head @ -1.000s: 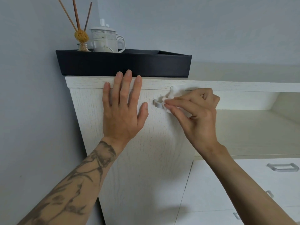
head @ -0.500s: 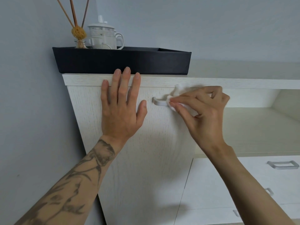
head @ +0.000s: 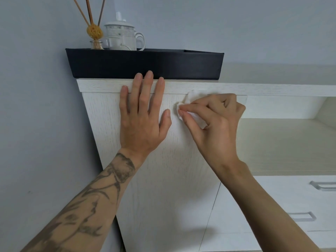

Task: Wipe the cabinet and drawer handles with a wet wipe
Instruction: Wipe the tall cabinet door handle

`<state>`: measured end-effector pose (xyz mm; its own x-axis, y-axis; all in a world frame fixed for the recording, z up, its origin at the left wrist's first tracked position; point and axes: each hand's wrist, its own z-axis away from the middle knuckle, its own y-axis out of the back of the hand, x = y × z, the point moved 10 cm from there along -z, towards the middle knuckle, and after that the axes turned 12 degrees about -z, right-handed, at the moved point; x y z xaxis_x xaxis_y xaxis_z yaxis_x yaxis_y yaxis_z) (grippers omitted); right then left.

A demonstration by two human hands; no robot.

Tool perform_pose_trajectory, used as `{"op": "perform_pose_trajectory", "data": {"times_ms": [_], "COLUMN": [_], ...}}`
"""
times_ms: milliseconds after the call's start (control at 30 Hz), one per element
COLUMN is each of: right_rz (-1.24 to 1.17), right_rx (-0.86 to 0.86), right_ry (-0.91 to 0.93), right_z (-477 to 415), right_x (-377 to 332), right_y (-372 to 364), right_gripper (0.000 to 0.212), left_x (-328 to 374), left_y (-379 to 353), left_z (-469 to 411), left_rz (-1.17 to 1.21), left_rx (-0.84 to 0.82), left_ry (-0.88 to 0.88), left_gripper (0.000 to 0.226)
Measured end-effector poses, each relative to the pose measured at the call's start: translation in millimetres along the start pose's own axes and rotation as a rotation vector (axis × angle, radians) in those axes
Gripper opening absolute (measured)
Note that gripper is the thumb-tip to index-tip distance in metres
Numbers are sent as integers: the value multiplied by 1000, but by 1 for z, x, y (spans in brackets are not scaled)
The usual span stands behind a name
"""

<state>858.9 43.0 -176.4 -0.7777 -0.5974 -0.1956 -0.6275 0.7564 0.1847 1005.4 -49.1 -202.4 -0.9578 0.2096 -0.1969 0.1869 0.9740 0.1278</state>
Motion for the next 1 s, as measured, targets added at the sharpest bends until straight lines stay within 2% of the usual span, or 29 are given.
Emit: {"op": "perform_pose_trajectory", "data": {"times_ms": [467,633,767,900,1000], "right_rz": [174,206,186,152,67], "right_rx": [74,35,86,-8,-36], "right_ry": [-11,-55,1,-38,21], "right_z": [-1,-6,1,-4,-1], "right_x": [-15,-14,-16,-8,-5], "right_y": [0,-9,2,-11,-6], "right_gripper": [9,8,10,11,12], "left_x": [0,-1,-1,-1,-1], "left_y": [-1,0,-1,-1,-1], "left_z": [1,0,1,1,1], "left_rz": [1,8,10,5,2], "left_rx": [0,6,13,9,5], "left_ry": [4,8,2,7,7], "left_gripper": [71,71,74,71,70]}}
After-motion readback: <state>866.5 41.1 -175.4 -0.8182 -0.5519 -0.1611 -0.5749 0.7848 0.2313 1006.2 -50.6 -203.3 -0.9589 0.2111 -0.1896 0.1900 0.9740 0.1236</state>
